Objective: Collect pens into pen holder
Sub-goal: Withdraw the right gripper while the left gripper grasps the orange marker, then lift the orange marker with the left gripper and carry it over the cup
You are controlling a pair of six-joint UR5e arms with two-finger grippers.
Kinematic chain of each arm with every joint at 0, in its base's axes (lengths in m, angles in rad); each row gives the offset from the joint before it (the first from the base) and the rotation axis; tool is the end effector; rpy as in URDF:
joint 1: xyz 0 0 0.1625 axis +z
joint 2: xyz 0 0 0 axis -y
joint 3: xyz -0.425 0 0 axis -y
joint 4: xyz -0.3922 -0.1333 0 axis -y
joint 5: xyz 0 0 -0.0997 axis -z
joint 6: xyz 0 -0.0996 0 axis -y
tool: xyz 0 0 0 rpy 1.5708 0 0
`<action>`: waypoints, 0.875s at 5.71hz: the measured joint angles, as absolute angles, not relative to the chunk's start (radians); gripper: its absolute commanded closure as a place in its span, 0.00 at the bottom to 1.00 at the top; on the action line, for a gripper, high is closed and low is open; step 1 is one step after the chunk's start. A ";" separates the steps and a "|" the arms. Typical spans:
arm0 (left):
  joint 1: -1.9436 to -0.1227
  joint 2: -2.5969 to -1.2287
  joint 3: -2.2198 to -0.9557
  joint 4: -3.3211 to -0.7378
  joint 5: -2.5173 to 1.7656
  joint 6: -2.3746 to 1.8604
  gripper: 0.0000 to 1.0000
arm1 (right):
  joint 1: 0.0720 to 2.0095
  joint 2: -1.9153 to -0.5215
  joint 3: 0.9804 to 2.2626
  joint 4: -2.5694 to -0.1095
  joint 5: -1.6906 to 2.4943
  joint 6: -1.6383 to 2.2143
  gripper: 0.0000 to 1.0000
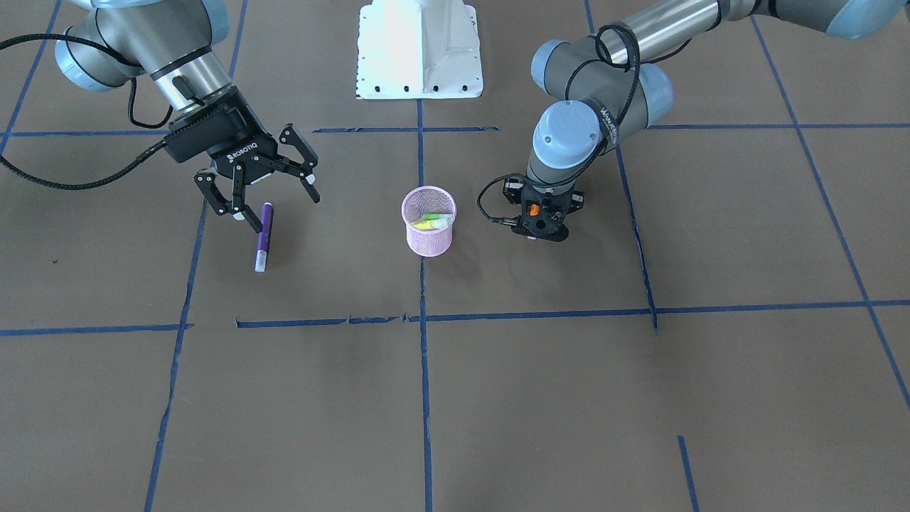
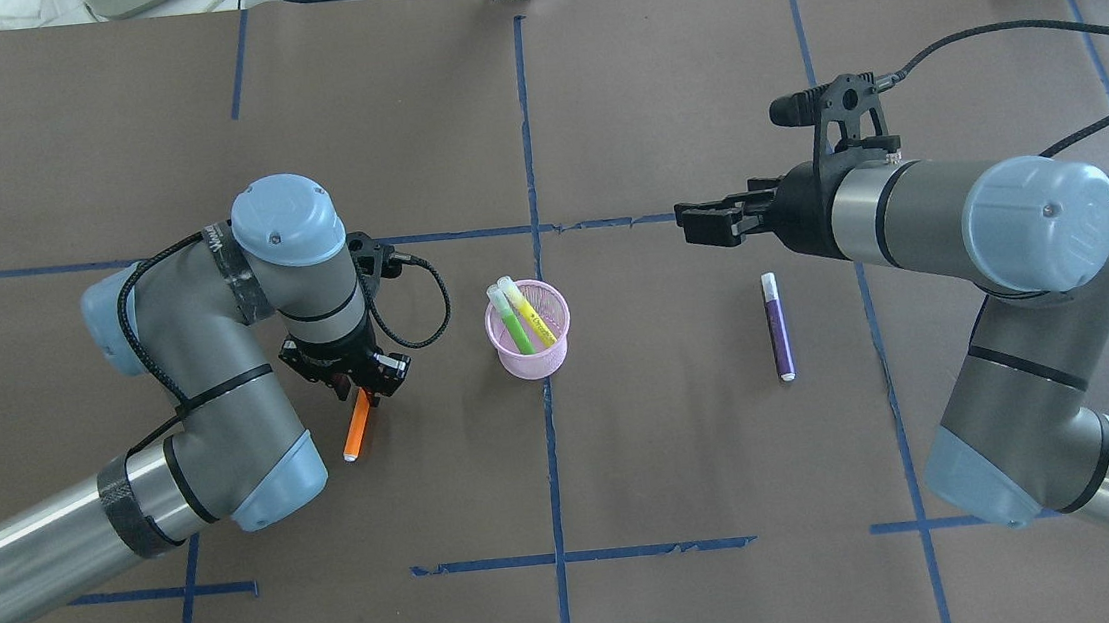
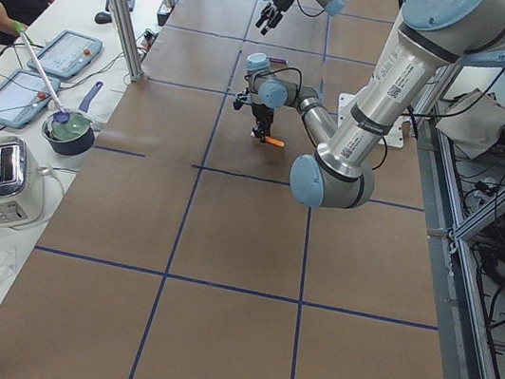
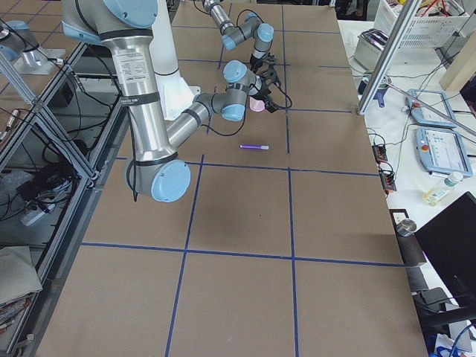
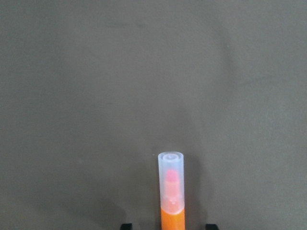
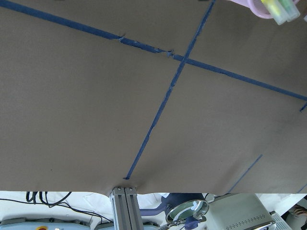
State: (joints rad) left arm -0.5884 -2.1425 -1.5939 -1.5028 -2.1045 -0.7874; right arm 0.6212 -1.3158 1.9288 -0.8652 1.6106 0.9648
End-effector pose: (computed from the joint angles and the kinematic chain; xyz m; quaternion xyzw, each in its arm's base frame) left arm 0.5232 -0.4484 0.3241 -0.0379 0.3556 0.1590 0.9202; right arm -0.3714 -0.4248 0.2764 0.3398 -0.5098 -0.0062 0.7903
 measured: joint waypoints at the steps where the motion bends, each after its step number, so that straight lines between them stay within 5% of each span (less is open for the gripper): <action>1: -0.588 -2.141 -1.597 -1.503 -2.100 -0.788 1.00 | 0.621 -1.317 1.933 -0.865 1.611 0.965 0.05; 3: -0.599 -2.147 -1.637 -1.507 -2.092 -0.793 1.00 | 0.633 -1.339 1.967 -0.865 1.621 0.965 0.05; 5: -0.618 -2.162 -1.824 -1.523 -1.963 -0.838 1.00 | 0.731 -1.384 1.988 -0.864 1.765 0.962 0.05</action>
